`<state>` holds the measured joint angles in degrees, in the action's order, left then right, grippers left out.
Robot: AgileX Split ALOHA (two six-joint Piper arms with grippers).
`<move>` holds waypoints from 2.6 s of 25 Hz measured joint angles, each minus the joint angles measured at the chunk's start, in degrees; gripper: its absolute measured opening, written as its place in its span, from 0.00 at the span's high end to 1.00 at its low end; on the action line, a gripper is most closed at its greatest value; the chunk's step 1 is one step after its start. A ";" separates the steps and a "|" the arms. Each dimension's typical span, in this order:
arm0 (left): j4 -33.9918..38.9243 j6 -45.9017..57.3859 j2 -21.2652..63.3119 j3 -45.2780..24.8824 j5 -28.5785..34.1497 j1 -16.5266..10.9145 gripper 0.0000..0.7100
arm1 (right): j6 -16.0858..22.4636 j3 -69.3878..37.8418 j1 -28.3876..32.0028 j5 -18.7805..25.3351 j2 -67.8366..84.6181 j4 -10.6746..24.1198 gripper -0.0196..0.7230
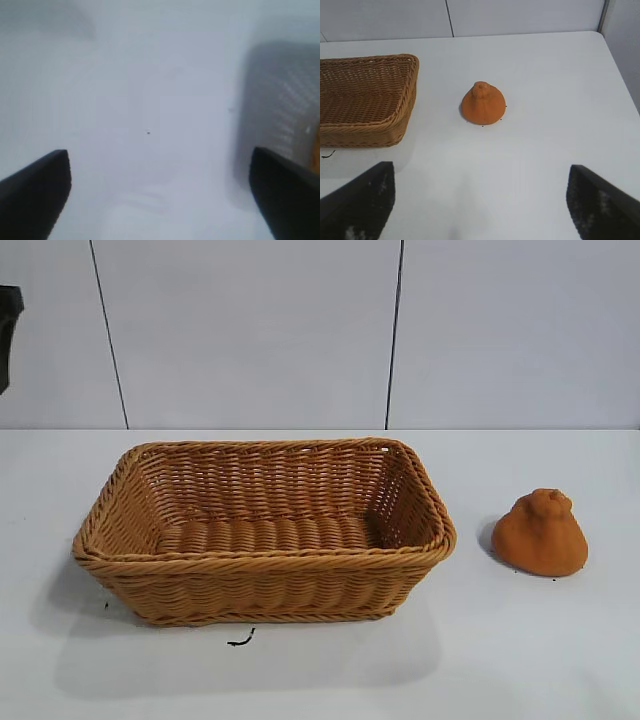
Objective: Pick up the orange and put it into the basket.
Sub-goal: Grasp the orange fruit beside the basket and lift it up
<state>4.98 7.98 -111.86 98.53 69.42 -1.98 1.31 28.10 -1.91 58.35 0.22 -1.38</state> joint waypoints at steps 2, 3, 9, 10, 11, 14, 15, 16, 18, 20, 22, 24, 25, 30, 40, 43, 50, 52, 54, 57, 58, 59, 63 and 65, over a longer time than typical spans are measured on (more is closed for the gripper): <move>0.00 -0.23 1.04 -1.55 0.03 -0.52 0.02 | 0.00 0.00 0.00 0.00 0.00 0.00 0.11; 0.00 -0.50 1.99 -2.40 0.03 -0.52 0.02 | 0.00 0.00 0.00 0.00 0.00 0.00 0.11; -1.07 -1.53 10.15 -12.00 0.03 -0.52 0.02 | 0.00 0.00 0.00 0.00 0.00 0.00 0.11; -1.21 -1.97 12.27 -13.87 0.03 -0.52 0.02 | 0.00 0.00 0.00 0.00 0.00 0.00 0.11; -1.35 -2.37 14.65 -16.26 0.03 -0.52 0.02 | 0.00 0.00 0.00 0.00 0.00 0.00 0.11; -1.46 -2.78 22.72 -23.57 0.03 -0.52 0.02 | 0.00 0.00 0.00 0.00 0.00 0.00 0.11; -1.46 -2.83 25.93 -26.24 0.08 -0.52 0.02 | 0.00 0.00 0.00 0.00 0.00 0.00 0.11; -1.46 -2.83 28.80 -28.45 0.08 -0.52 0.02 | 0.00 0.00 0.00 0.00 0.00 0.00 0.11; -1.46 -2.89 35.90 -33.59 0.12 -0.52 0.02 | 0.00 0.00 0.00 0.00 0.00 0.00 0.11; -1.46 -2.89 42.44 -38.45 0.17 -0.52 0.02 | 0.00 0.00 0.00 0.00 0.00 0.00 0.11; -1.52 -2.89 49.44 -42.78 -0.16 -0.52 0.02 | 0.00 0.00 0.00 0.00 0.00 0.00 0.11; -1.71 -2.89 56.10 -46.97 -1.65 -0.52 0.02 | 0.00 0.00 0.00 0.00 0.00 0.00 0.11; -1.99 -2.89 59.80 -49.18 -2.44 -0.52 0.02 | 0.00 0.00 0.00 0.00 0.00 0.00 0.11; -4.38 -2.89 77.56 -59.21 -6.01 -0.52 0.02 | 0.00 0.00 0.00 0.00 0.00 0.00 0.11; -5.55 -3.21 102.99 -69.64 -7.35 -0.52 0.02 | 0.00 0.00 0.00 0.10 0.00 0.00 0.11; -5.73 -3.26 106.31 -69.75 -8.01 -0.52 0.02 | 0.00 0.00 0.00 0.10 0.00 0.00 0.11; -5.77 -3.26 112.13 -69.75 -8.25 -0.52 0.02 | 0.00 0.00 0.00 0.10 0.00 0.00 0.11; -5.77 -3.33 112.19 -69.75 -8.27 -0.52 0.02 | 0.00 0.00 0.00 0.04 0.00 0.11 0.11; -5.77 -3.33 112.19 -69.75 -8.27 -0.52 0.02 | 0.00 0.72 0.00 -0.02 -0.79 0.17 0.11; -5.77 -3.39 112.19 -69.75 -8.27 -0.52 0.02 | 0.00 3.36 0.00 -0.56 -6.46 0.22 0.11; -5.77 -3.39 112.19 -69.75 -8.27 -0.52 0.02 | 0.00 4.33 0.00 -0.98 -9.34 0.22 0.11; -5.77 -3.39 112.19 -69.75 -8.27 -0.52 0.02 | 0.00 5.53 0.00 -1.51 -11.94 0.22 0.11; -5.77 -3.39 112.19 -69.75 -8.27 -0.52 0.02 | 0.00 10.34 0.00 -4.53 -24.98 0.22 0.11; -5.77 -3.39 112.19 -69.75 -8.39 -0.52 0.02 | 0.00 12.64 0.00 -6.41 -32.06 0.22 0.11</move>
<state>-0.79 4.58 0.33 28.77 61.04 -2.50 1.31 40.74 -1.91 51.94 -31.84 -1.16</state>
